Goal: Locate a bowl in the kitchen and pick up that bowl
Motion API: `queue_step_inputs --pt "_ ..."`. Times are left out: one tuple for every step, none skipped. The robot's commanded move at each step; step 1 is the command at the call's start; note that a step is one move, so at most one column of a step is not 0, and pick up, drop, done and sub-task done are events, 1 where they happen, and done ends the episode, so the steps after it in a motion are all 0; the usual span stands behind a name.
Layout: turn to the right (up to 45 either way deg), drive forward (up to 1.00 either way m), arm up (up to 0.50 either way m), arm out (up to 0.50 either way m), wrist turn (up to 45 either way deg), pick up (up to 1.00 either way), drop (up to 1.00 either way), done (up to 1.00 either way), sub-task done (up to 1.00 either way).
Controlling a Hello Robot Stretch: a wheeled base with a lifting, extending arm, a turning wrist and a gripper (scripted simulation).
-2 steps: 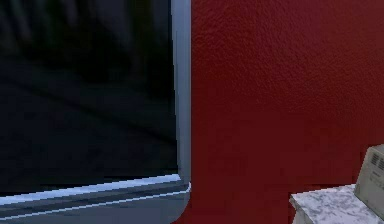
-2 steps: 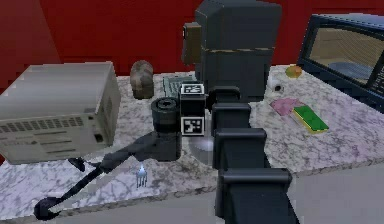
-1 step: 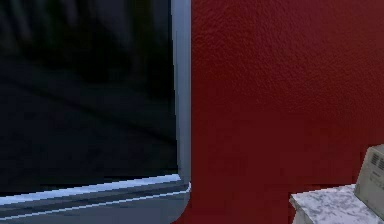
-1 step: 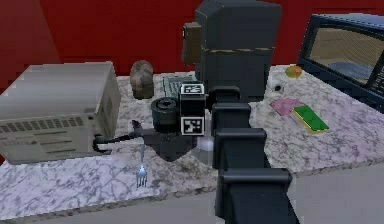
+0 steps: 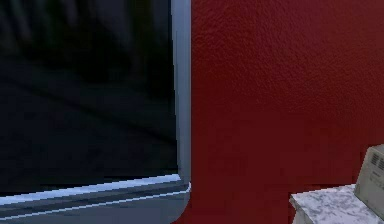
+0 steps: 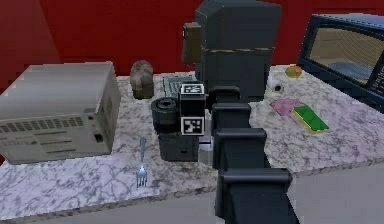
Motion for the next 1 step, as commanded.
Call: queue_step_inputs --pt "0.0 0.00 0.00 0.00 21.0 0.00 0.00 0.00 0.00"
